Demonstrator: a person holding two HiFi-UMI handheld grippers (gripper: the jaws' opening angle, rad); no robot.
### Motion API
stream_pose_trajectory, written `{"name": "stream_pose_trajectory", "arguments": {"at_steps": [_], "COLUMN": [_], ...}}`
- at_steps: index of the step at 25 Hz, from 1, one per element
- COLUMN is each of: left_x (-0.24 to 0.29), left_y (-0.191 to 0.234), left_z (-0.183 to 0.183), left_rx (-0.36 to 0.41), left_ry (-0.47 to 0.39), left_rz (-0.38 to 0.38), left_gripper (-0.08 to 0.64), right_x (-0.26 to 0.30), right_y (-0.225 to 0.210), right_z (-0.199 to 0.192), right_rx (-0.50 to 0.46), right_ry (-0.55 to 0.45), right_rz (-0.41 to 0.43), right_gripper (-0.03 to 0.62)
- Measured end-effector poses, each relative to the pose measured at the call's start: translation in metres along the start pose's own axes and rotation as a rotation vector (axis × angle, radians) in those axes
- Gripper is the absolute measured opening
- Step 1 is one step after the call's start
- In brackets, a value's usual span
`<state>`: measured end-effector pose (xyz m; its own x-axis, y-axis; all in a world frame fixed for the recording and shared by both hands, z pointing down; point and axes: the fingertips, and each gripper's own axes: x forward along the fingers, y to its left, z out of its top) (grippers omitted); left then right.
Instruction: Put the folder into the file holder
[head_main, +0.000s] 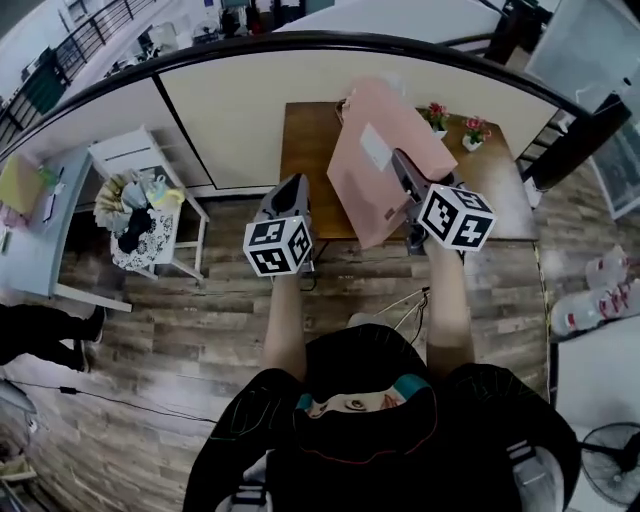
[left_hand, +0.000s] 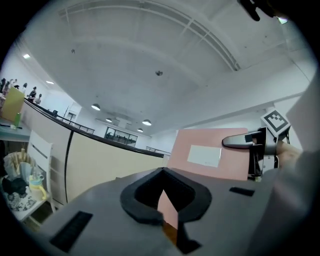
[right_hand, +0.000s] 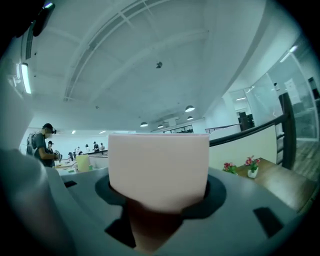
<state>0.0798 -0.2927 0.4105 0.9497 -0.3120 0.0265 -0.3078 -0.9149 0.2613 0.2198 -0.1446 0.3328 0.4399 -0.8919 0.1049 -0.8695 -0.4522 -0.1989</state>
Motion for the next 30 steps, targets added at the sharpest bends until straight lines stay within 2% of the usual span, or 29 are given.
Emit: {"name": "stream_pose_trajectory", "arguments": {"at_steps": [5, 9, 14, 21, 30], "left_x": [0.02, 0.031, 0.033, 0.043, 0.075], "left_y": [-0.026, -0.03, -0.046, -0.037, -0.017], "left_z": [-0.002, 0.002, 0.009, 0.004, 0.009], "left_rx": [0.008, 0.009, 0.062, 0.041, 0.07], "left_ry": [0.01, 0.005, 0.007, 0.005, 0.02], "left_rz": [-0.077, -0.106, -0.147, -0.133, -0.111], "left_gripper": [-0.003, -0.003, -0.003, -0.003, -0.003], "right_x": [-0.026, -0.032, -0.038, -0.021, 0.031], "right_y": [-0.034, -0.046, -0.053, -0.057, -0.07], "right_z": [0.022, 0.037, 0.047, 0.051, 0.054], "right_rx": [0.045, 0.036, 0.013, -0.046, -0.085], "right_ry": [-0.065, -0.097, -0.12, -0.112, -0.09], "right_rz": [-0.093, -0.157, -0.227, -0.278, -0.318], "right_gripper": [0.275, 0.275, 0.276, 0.276, 0.275]}}
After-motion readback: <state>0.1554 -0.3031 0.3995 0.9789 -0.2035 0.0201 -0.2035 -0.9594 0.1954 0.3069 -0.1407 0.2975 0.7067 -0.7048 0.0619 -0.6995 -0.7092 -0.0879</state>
